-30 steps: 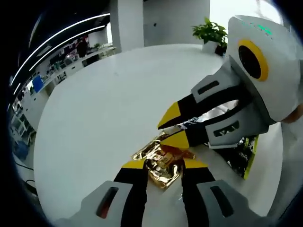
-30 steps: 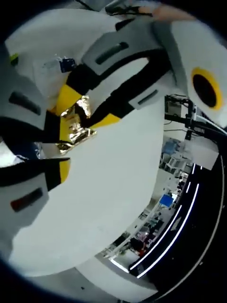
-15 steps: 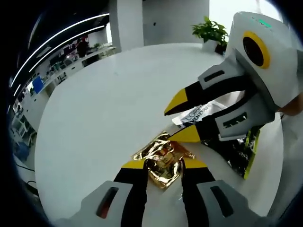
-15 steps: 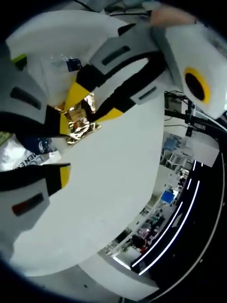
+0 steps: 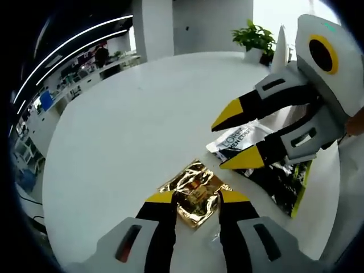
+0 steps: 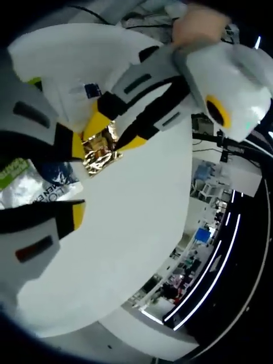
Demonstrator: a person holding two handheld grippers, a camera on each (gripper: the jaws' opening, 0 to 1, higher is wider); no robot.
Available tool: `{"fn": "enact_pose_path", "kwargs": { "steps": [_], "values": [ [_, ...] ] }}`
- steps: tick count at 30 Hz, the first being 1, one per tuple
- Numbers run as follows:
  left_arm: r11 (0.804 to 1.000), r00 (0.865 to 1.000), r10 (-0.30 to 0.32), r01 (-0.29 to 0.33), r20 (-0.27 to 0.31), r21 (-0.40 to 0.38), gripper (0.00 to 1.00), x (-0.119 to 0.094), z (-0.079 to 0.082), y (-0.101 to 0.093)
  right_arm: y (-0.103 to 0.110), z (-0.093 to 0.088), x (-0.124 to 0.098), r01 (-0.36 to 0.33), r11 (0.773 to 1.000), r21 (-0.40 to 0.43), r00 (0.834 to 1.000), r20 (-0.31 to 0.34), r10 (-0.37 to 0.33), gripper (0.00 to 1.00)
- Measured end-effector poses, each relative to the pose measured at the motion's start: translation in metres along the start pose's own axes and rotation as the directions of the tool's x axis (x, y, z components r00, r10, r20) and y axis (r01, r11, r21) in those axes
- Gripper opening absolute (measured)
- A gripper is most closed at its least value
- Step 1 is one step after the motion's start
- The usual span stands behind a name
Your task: Arrange the skincare products in the storage area until every visible bottle or jar stands upright without overlapping.
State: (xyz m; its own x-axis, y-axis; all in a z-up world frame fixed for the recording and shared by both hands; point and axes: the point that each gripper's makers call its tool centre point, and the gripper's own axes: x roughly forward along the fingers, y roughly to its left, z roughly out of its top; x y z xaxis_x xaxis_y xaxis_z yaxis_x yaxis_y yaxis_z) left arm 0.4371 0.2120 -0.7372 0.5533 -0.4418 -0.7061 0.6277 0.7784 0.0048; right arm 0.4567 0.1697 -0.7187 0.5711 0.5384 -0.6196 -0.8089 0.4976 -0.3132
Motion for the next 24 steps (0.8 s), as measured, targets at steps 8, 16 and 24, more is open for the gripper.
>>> {"fn": "enact_pose_path", "kwargs": {
  "steps": [8,16,24],
  "values": [
    [1.0,1.0,0.011,-0.011,0.015,-0.006,0.29,-0.013,0.008,-0.002,0.008,0.003,-0.02,-0.021,1.0,0.006,0.999,0.028,0.02,0.37],
    [1.0,1.0,0.019,-0.019,0.023,-0.014,0.35,-0.03,0.01,-0.01,0.021,0.005,-0.048,-0.046,0.999,0.022,0.997,0.061,0.045,0.51],
    [0.999,0.999,0.008,-0.006,0.034,-0.038,0.42,-0.051,0.007,-0.029,0.038,0.002,-0.088,-0.06,0.997,0.044,0.994,0.092,0.056,0.59]
  ]
}}
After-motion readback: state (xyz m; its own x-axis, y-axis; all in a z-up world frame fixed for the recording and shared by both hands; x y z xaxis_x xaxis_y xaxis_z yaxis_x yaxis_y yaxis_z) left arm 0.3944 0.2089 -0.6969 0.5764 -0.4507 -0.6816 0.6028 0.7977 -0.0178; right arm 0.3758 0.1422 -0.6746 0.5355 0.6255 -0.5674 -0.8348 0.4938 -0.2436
